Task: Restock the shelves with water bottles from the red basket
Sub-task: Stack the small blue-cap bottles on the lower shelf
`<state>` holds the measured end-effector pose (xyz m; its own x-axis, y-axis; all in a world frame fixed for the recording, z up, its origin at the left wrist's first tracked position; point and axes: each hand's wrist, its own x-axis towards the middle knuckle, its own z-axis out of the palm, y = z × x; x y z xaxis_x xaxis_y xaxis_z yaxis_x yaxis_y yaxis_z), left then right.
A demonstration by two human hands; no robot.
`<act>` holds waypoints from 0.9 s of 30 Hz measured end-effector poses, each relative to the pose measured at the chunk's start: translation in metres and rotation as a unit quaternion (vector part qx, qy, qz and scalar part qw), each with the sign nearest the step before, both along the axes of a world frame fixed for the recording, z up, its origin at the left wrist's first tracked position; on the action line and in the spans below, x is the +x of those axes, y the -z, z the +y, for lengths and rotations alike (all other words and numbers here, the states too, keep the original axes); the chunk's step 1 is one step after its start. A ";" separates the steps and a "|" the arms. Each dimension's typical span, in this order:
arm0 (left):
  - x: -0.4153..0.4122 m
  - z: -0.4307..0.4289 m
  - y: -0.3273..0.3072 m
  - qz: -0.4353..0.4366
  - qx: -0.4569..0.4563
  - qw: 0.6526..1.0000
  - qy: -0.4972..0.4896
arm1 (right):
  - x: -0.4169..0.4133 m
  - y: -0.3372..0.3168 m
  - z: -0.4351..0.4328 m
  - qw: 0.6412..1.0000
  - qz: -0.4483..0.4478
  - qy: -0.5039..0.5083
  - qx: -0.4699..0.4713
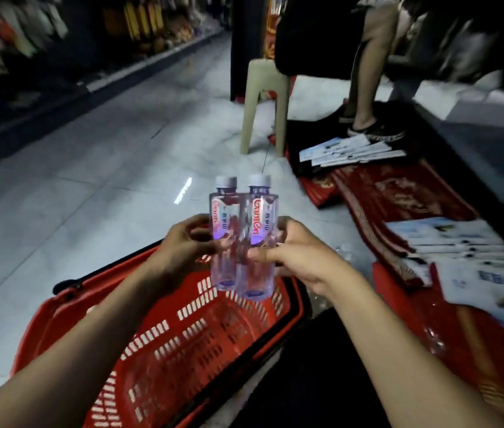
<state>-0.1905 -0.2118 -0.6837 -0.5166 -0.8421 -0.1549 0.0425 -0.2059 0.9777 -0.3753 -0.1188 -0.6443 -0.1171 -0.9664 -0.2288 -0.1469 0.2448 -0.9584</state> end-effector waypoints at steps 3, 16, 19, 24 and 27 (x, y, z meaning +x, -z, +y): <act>-0.052 0.026 -0.037 0.058 -0.039 0.996 0.053 | -0.027 -0.037 0.049 0.990 -0.002 0.117 -0.080; -0.307 0.155 -0.093 0.166 -0.177 0.937 0.251 | -0.160 -0.059 0.221 0.824 0.177 0.490 -0.223; -0.356 0.159 -0.090 0.160 -0.207 0.926 0.272 | -0.190 -0.051 0.225 0.788 0.197 0.539 -0.223; -0.414 0.165 -0.078 0.167 -0.205 0.913 0.310 | -0.221 -0.031 0.221 0.693 0.269 0.636 -0.209; -0.435 0.172 -0.077 0.168 -0.184 0.905 0.345 | -0.229 -0.023 0.219 0.653 0.313 0.661 -0.198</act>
<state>-0.6254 -0.0399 -0.6069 -0.9049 -0.2636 0.3341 0.3356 0.0407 0.9411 -0.6042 0.1001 -0.6211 -0.8593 0.1055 0.5005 -0.4511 0.3051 -0.8387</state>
